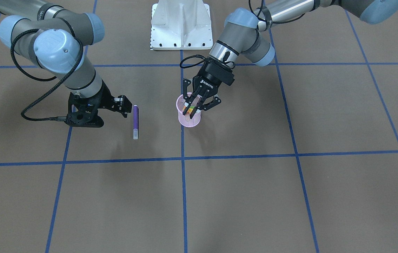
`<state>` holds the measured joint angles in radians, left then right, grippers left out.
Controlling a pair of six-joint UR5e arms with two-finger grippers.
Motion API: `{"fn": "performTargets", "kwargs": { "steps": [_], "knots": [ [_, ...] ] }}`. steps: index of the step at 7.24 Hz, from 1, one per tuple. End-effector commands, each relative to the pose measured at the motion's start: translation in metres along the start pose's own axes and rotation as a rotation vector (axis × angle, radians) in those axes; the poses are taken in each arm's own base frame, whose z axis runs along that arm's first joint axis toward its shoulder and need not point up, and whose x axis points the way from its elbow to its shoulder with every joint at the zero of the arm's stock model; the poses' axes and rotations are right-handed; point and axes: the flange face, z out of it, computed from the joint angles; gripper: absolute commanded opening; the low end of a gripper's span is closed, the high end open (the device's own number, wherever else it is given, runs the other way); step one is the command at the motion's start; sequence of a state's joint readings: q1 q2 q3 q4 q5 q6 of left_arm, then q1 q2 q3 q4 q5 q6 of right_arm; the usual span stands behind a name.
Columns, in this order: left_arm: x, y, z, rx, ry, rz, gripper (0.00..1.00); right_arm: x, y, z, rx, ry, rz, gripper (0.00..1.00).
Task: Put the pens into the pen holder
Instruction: 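Lower orange marker into cup, open left gripper while right gripper descends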
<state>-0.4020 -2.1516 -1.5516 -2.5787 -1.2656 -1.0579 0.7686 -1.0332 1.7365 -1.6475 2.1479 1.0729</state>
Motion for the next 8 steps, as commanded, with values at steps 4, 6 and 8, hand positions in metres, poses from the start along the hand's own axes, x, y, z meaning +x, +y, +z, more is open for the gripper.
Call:
{"fn": "performTargets", "kwargs": {
  "steps": [4, 6, 8],
  "knots": [
    [0.002, -0.036, -0.008, -0.022, 0.023, -0.003, 0.99, -0.005, 0.005, 0.004, -0.006, -0.001, -0.01, 0.99],
    [-0.042, -0.098, -0.019, -0.223, -0.078, -0.018, 0.99, -0.012, 0.01, 0.017, -0.001, -0.034, -0.055, 0.99],
    [-0.093, -0.189, -0.059, -0.404, -0.151, -0.095, 0.99, -0.021, 0.017, 0.044, 0.033, -0.036, -0.104, 0.99]
  ]
}}
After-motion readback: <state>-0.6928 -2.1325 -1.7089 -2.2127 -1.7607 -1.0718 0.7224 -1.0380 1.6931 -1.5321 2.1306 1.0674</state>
